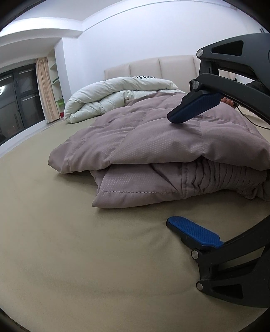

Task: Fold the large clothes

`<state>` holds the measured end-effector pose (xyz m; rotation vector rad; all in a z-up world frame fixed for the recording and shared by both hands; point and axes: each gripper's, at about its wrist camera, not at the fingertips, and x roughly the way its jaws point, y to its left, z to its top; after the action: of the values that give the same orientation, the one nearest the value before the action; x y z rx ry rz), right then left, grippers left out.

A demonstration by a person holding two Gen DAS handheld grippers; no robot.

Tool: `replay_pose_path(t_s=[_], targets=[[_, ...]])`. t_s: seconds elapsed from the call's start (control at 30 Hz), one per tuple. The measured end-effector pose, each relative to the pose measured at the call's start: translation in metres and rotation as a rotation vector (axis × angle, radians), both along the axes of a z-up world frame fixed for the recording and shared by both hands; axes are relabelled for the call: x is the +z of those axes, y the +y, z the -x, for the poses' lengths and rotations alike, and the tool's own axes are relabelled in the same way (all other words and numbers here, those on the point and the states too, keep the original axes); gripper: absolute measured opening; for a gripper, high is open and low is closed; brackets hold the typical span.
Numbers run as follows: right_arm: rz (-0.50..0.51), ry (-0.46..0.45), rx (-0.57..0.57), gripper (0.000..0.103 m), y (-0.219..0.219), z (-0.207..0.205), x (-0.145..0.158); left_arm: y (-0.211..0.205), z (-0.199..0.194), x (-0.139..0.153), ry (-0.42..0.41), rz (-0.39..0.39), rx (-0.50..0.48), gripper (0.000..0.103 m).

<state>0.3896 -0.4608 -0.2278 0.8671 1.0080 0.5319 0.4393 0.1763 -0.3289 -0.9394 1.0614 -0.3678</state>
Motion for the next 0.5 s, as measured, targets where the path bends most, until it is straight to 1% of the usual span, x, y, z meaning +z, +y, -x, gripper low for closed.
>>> replay_pose_path(t_s=[0.1,0.17,0.2,0.23,0.33,0.4,0.5], targets=[[0.001,-0.003,0.01,0.09,0.007,-0.013,-0.001,-0.007,-0.018,-0.001,0.009,-0.002,-0.007,0.091],[-0.002,0.0,0.009,0.09,0.008,-0.018,-0.004,-0.008,-0.027,-0.001,0.007,0.018,-0.012,0.09],[-0.01,0.001,0.007,0.09,0.008,-0.021,-0.006,-0.009,-0.03,0.0,-0.004,0.042,-0.021,0.08],[-0.019,0.002,0.004,0.09,0.009,-0.024,-0.006,-0.013,-0.036,-0.003,0.008,0.084,-0.031,0.066],[-0.025,-0.005,0.008,0.09,0.011,-0.028,-0.007,-0.027,-0.053,-0.009,0.013,0.092,-0.053,0.063],[-0.032,-0.018,0.023,0.09,0.011,-0.028,-0.007,-0.032,-0.059,-0.013,0.016,0.091,-0.077,0.063],[-0.025,-0.031,0.05,0.089,0.013,-0.028,-0.006,-0.032,-0.066,-0.02,0.018,0.125,-0.101,0.064]])
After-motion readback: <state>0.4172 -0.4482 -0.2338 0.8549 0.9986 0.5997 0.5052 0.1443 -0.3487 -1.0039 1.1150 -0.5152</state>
